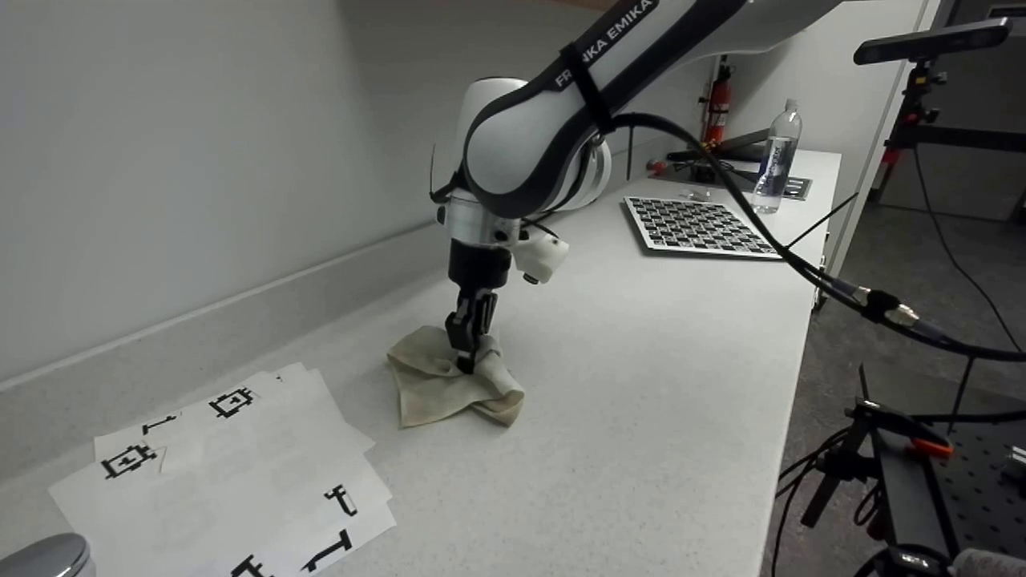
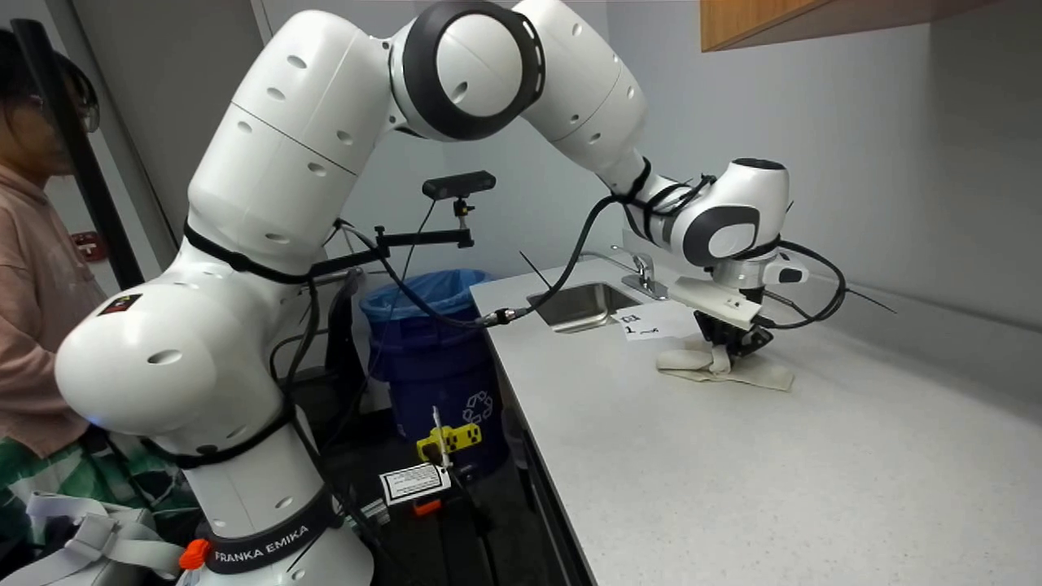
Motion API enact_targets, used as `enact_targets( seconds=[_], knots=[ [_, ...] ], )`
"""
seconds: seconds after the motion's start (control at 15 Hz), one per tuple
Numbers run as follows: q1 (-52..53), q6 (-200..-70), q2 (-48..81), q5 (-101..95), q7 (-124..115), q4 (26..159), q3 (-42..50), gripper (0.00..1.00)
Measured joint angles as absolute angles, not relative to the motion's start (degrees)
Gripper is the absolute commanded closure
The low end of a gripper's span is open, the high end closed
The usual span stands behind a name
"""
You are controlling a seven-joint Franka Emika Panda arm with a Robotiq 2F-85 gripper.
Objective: Use the towel to wipe the counter
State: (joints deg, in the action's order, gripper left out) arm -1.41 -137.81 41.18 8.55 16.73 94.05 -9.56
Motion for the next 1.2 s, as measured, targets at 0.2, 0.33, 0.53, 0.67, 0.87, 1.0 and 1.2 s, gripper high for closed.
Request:
enact_targets(
  seconds=[0.2,0.33,0.53,0.67,0.87,1.0,1.2],
  knots=[
    [-3.09,-135.55,37.94,11.75,17.62,99.58,-11.59,0.97],
    [-4.14,-133.45,35.30,14.36,18.86,104.11,-13.00,0.97],
    [-5.10,-128.52,31.87,18.13,20.70,110.03,-14.10,0.97],
    [-5.37,-124.83,30.06,20.02,21.78,113.34,-14.13,0.97],
    [-5.54,-120.88,27.91,21.73,23.18,117.54,-13.84,0.97],
    [-5.54,-119.73,26.92,21.96,23.74,119.45,-13.58,0.97],
    [-5.42,-119.84,26.00,21.96,24.49,120.75,-13.09,0.97]
  ],
)
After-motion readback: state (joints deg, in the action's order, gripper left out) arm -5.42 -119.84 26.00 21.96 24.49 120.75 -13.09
